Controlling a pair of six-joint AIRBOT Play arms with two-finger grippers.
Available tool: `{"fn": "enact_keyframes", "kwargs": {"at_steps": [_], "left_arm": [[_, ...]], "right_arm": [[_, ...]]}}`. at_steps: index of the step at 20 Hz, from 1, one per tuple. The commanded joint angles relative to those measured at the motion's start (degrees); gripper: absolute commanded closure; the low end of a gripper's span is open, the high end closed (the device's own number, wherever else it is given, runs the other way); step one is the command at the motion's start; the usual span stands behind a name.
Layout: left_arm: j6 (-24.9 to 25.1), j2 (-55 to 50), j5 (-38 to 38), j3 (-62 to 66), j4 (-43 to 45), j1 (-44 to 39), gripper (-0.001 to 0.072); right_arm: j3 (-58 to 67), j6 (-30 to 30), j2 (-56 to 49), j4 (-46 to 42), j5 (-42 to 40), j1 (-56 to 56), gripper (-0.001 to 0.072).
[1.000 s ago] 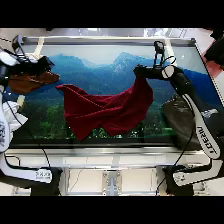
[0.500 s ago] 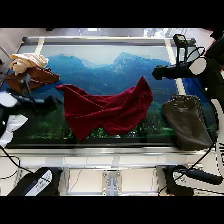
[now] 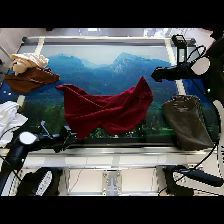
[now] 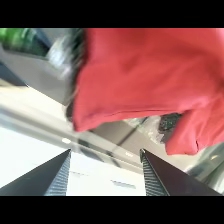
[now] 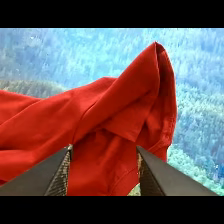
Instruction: Fold the shirts.
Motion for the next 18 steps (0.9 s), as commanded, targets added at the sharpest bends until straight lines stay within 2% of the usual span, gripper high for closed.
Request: {"fn": "enact_keyframes", "kwargs": {"at_steps": [1,3,6,10,11,12,13,14,15,16,18], "left_arm": [[-0.6,1.4,2.7,-5.0,-3.3,-0.1,0.0242],[-0.5,0.0,3.9,-5.1,-3.3,-0.2,0.0242],[2.7,-5.0,6.7,-5.1,-4.8,-0.2,0.0242],[15.0,-14.0,12.9,-5.0,-17.2,-0.2,0.0259],[18.7,-16.4,13.7,-5.0,-20.6,-0.5,0.0385],[22.1,-18.6,14.2,-5.0,-24.0,-1.1,0.0424],[24.9,-20.7,14.4,-5.0,-27.8,-1.8,0.0425],[26.8,-22.2,14.7,-5.0,-31.0,-2.3,0.0492],[30.0,-23.0,15.1,-5.0,-33.8,-2.3,0.0697],[33.2,-22.9,15.1,-4.9,-36.0,-2.1,0.0691],[34.8,-22.0,15.0,-4.3,-39.8,-1.7,0.0691]], "right_arm": [[0.0,-0.2,0.0,0.3,0.2,0.1,0.0261],[0.0,-0.2,0.0,0.5,0.2,0.1,0.0261],[0.0,-0.2,0.0,1.3,0.2,0.1,0.0261],[0.0,-0.2,0.0,2.6,0.2,0.1,0.0261],[0.0,-0.2,0.0,2.9,0.2,0.1,0.0261],[0.0,-0.2,0.0,3.0,0.2,0.1,0.0262],[0.0,-0.2,0.0,2.9,0.3,0.1,0.0262],[0.0,-0.2,0.0,2.9,0.6,0.1,0.0261],[0.0,-0.2,0.0,2.9,0.8,0.1,0.0262],[0.0,-0.2,0.0,2.8,0.9,0.1,0.0261],[0.0,-0.1,-0.3,0.9,0.6,0.1,0.0262]]}}
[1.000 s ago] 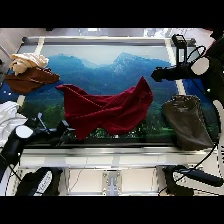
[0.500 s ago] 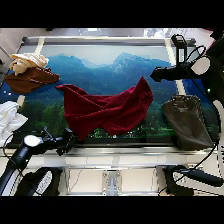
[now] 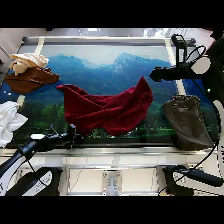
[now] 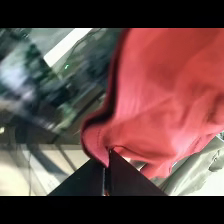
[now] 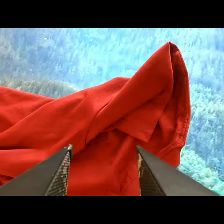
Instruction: Fold the shirts.
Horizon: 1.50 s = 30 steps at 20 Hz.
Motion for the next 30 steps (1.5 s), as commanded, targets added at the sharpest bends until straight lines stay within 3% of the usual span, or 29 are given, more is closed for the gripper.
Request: {"fn": "enact_keyframes", "kwargs": {"at_steps": [1,3,9,12,18,25,26,28,30], "left_arm": [[7.0,-0.1,0.5,0.9,-9.8,0.4,0.0691],[8.7,3.0,0.5,1.7,-10.2,0.7,0.0691],[8.3,11.1,0.6,1.7,-10.2,1.0,0.0692],[7.7,11.5,0.7,1.7,-10.2,1.0,0.0691],[7.7,11.5,2.7,1.7,-10.2,1.0,0.0691],[7.7,11.5,3.1,1.7,-10.2,1.0,0.0691],[7.7,11.5,3.1,1.7,-10.2,1.0,0.0691],[7.8,11.5,3.1,1.7,-10.2,1.0,0.0691],[8.2,11.5,3.4,1.7,-10.2,1.0,0.0691]], "right_arm": [[-0.4,1.2,-0.8,-3.1,-0.7,0.0,0.0262],[-3.5,6.1,-3.3,-3.3,-4.1,-0.6,0.0262],[-3.9,5.3,-18.6,2.0,-18.8,-0.7,0.0261],[2.6,0.5,-25.7,3.2,-19.1,-0.7,0.0260],[17.4,0.1,-36.5,6.4,-19.2,-1.8,0.0261],[19.4,-0.3,-40.9,8.7,-14.2,-1.7,0.0264],[19.4,-0.9,-40.9,8.9,-13.9,-1.7,0.0332],[19.4,-1.0,-40.9,9.2,-14.6,-1.7,0.0665],[19.4,-0.9,-40.9,9.5,-14.7,-1.7,0.0695]]}}
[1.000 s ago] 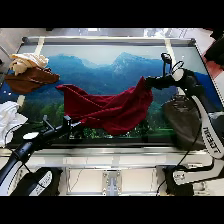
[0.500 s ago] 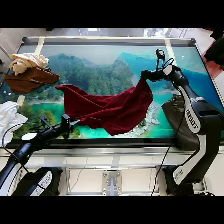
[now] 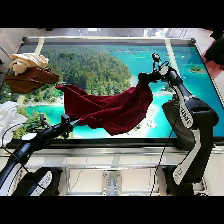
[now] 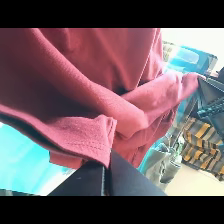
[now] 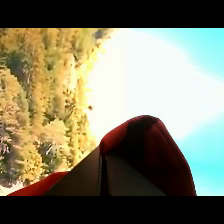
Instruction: Fold the shirts.
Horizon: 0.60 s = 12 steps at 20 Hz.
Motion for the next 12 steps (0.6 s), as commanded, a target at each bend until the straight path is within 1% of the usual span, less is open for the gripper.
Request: {"fn": "enact_keyframes", "kwargs": {"at_steps": [1,2,3,4,5,6,7,9,11,12], "left_arm": [[0.7,0.1,1.0,0.2,0.0,0.1,0.0691],[1.1,0.4,1.4,0.8,0.0,0.8,0.0692],[3.5,1.2,0.9,2.1,0.1,2.6,0.0693],[6.2,2.7,-0.8,4.5,0.1,5.2,0.0694],[7.1,4.6,-3.2,7.8,0.5,8.4,0.0694],[7.1,6.7,-5.6,11.7,1.3,11.8,0.0694],[7.1,8.9,-8.3,16.8,2.5,15.6,0.0694],[7.0,12.8,-13.0,28.6,7.8,22.6,0.0695],[5.5,15.1,-15.9,41.5,12.3,28.9,0.0695],[5.5,15.5,-16.4,47.8,13.7,31.6,0.0695]], "right_arm": [[0.3,-0.2,-0.2,1.2,1.6,0.0,0.0696],[1.5,-0.2,0.1,1.7,4.4,0.0,0.0698],[3.5,-0.9,0.9,1.0,8.4,0.0,0.0699],[5.5,-1.8,2.5,-0.5,12.2,0.0,0.0699],[7.6,-2.9,5.2,-1.5,16.3,0.2,0.0699],[9.1,-3.6,8.5,-2.0,19.6,0.2,0.0699],[10.3,-4.3,13.3,-2.3,22.3,0.2,0.0699],[11.4,-4.2,24.7,-2.8,26.4,0.4,0.0700],[11.4,-2.6,37.7,-2.8,29.0,0.4,0.0699],[11.4,-2.0,43.8,-2.8,29.4,0.4,0.0700]]}}
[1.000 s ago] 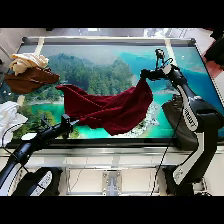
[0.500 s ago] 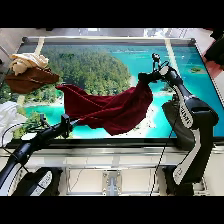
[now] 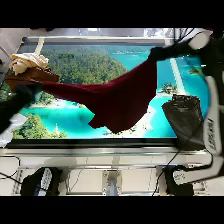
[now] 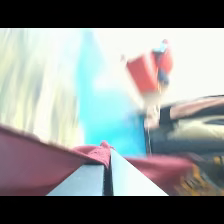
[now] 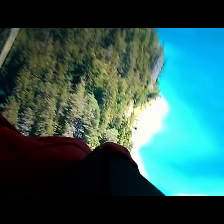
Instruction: Fold the shirts.
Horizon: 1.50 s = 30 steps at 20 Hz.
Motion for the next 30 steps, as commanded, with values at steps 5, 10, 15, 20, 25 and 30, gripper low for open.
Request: {"fn": "enact_keyframes", "kwargs": {"at_steps": [5,10,15,20,25,30], "left_arm": [[-2.3,-0.5,-10.1,47.5,16.3,17.0,0.0695],[-6.0,-10.6,-22.4,69.3,24.1,17.1,0.0695],[-9.3,-23.3,-30.4,69.7,24.0,13.3,0.0695],[-9.3,-43.4,-32.3,69.7,47.1,-11.6,0.0693],[-12.1,-67.6,-19.1,69.8,64.3,-24.2,0.0693],[-18.6,-80.8,3.7,69.8,65.5,-25.5,0.0691]], "right_arm": [[1.1,5.3,40.6,-0.2,3.8,0.1,0.0701],[5.3,6.1,45.6,-1.0,3.0,0.0,0.0701],[1.2,5.8,31.4,-4.2,3.1,0.0,0.0702],[0.9,3.6,5.2,-3.2,1.6,0.0,0.0700],[0.9,3.5,-19.9,-1.6,-11.6,0.1,0.0700],[1.0,3.5,-32.3,8.5,-33.0,0.1,0.0698]]}}
